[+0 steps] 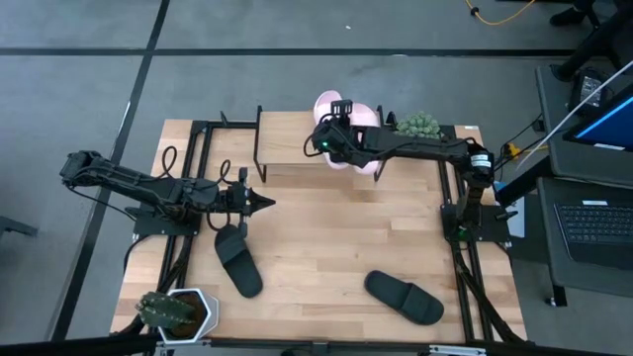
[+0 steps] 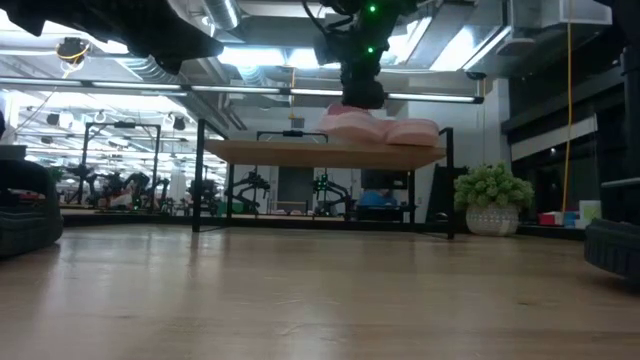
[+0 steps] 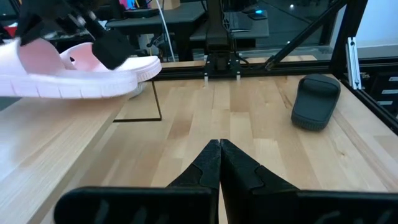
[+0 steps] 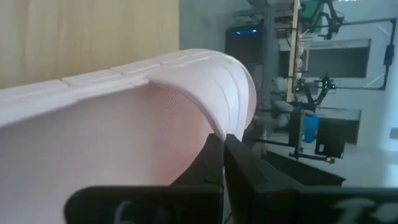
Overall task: Pick and place slides into the shelf
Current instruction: Put the pink slide on the shelf
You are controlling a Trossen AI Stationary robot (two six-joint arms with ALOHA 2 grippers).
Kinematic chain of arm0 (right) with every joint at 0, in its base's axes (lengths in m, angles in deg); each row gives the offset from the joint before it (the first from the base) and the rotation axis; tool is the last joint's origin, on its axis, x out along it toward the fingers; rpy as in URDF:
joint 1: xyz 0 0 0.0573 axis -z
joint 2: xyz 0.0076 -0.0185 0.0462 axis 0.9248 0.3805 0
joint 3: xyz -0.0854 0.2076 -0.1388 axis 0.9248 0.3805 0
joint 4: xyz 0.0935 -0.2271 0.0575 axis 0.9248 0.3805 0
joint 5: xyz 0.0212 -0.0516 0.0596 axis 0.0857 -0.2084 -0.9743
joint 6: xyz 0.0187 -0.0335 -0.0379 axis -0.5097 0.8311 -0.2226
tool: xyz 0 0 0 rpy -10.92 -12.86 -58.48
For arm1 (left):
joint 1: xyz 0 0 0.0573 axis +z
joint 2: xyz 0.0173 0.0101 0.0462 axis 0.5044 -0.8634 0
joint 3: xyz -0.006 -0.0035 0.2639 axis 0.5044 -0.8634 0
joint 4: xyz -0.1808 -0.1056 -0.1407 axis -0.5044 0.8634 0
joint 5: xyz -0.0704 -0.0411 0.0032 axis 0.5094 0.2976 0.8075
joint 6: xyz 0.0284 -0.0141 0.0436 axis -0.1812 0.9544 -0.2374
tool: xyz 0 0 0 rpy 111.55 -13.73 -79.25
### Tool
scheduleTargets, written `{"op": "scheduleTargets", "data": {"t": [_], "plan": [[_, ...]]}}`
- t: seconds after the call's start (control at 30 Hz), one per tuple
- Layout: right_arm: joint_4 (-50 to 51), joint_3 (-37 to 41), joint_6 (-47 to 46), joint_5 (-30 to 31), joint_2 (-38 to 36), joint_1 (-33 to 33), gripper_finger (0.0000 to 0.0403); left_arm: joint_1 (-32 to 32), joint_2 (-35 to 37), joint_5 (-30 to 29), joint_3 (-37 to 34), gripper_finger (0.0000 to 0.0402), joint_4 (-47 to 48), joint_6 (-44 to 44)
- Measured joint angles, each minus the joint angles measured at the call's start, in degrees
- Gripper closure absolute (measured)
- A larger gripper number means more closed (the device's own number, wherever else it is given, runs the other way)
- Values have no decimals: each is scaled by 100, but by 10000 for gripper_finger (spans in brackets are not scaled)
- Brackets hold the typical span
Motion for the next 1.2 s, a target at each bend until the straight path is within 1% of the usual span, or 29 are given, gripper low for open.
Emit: {"op": "scheduleTargets", "data": {"t": [0.07, 0.17, 0.27, 0.53, 0.7, 0.8, 1.03, 1.2], "plan": [[153, -209, -207, 2, 46, 0, 401, 0, 0, 0, 0, 401, 0, 0], [645, -609, -538, -27, 186, 0, 401, 0, -2, -2, 0, 401, 4, -2], [1111, -1133, -772, -195, 369, -2, 401, -1, -1, -1, 0, 401, 5, -2], [2308, -2522, -1256, -213, 1089, -46, 401, 0, -1, -2, 0, 401, 15, -1], [3176, -3158, -1708, -203, 1516, -43, 401, 0, 0, -2, -2, 401, 17, 0], [3414, -3335, -1812, -210, 1666, -39, 401, 0, 0, -2, -4, 401, 17, 0], [3524, -3227, -1837, -219, 1675, 31, 401, 2, -2, -2, -4, 401, 18, 7], [3520, -3230, -1575, -215, 1664, 136, 401, 2, -1, -2, -4, 401, 17, 11]]}}
